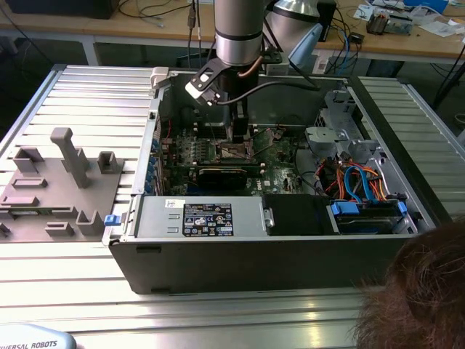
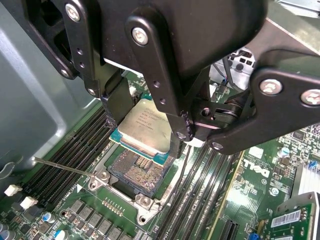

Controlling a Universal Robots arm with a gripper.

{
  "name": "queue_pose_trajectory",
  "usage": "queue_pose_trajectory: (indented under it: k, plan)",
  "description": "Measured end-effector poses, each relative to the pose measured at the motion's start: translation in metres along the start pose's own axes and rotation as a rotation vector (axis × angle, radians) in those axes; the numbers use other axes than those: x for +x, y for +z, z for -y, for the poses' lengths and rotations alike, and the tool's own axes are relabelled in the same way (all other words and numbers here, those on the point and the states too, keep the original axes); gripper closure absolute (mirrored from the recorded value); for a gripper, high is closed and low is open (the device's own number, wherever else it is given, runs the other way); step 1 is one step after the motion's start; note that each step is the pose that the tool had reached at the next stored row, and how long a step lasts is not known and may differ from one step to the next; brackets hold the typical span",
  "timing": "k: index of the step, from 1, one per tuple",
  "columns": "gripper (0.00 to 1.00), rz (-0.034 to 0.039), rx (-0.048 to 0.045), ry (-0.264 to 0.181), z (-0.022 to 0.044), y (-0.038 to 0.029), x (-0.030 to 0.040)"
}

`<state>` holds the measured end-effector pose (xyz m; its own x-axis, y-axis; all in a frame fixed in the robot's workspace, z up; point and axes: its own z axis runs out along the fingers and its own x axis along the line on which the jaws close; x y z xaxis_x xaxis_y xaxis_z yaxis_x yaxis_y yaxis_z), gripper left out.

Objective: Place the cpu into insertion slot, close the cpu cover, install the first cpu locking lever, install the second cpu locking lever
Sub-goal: 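Place the cpu into insertion slot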

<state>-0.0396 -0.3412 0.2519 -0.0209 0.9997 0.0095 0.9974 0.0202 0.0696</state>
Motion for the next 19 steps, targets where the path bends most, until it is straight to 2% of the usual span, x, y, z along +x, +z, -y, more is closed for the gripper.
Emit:
queue_pose_trajectory:
  k: [19]
  plan:
    - [0.46, 0.0008, -0.0001, 0.011, 0.0002, 0.0031, 0.0]
